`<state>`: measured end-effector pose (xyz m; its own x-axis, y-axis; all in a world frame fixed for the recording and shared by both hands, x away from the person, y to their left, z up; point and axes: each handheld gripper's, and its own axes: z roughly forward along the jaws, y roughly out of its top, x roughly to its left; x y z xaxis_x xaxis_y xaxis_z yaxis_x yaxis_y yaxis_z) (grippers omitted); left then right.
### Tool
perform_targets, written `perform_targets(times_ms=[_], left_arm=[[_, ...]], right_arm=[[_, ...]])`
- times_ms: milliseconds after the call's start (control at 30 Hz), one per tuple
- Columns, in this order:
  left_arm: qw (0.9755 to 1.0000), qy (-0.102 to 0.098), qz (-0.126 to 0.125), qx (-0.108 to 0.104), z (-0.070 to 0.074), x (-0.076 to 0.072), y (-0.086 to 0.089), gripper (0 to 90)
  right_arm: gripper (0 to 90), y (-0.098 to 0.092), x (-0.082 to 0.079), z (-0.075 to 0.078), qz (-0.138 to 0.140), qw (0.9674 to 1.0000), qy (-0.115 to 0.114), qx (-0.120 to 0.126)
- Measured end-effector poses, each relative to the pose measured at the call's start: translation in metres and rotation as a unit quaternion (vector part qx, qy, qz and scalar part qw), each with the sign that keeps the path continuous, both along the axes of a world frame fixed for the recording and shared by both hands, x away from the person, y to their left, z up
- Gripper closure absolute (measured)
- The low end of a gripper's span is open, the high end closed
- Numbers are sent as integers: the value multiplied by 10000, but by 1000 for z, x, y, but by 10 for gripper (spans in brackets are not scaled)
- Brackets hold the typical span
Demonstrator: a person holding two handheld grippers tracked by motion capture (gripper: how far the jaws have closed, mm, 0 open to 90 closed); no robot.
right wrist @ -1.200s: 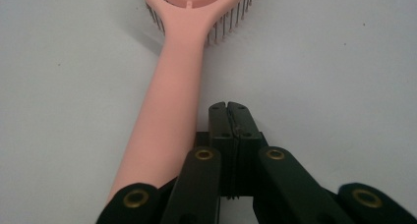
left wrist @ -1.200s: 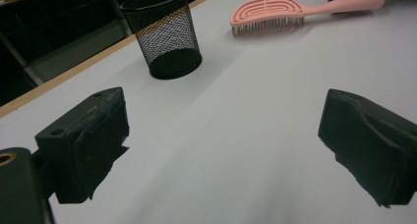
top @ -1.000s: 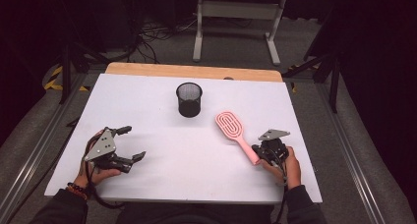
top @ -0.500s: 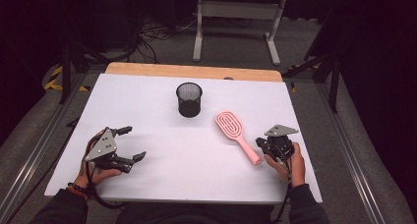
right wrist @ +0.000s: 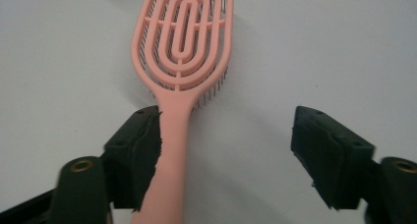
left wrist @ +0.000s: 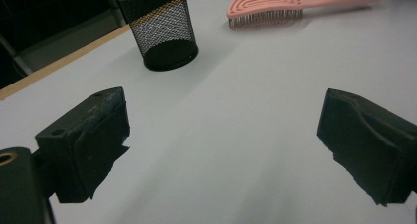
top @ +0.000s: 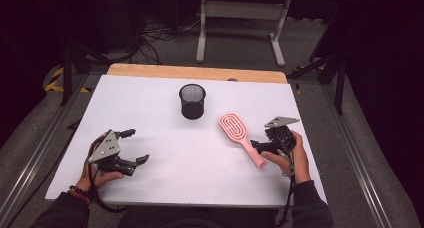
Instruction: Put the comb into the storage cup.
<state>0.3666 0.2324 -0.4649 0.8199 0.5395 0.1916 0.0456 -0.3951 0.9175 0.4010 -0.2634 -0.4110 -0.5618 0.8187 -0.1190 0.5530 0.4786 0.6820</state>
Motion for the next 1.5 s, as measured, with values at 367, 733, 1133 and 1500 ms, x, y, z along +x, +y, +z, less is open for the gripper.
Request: perform_targets(times_ms=[367,733,1133,1500], left_arm=[[10000,67,-46,43,-2,1,-1,62],[9999,72,-72,83,-1,1,-3,62],[9999,90,-96,104,-2,0,-3,63],[9998,123,-108,92,-2,0,-4,65]], right_arm=[[193,41,29,-11,193,9958,752,-480],[272,44,39,-30,34,9922,1076,-623],[662,44,36,-33,430,9911,1151,-516],[691,43,31,-33,514,9932,920,-494]])
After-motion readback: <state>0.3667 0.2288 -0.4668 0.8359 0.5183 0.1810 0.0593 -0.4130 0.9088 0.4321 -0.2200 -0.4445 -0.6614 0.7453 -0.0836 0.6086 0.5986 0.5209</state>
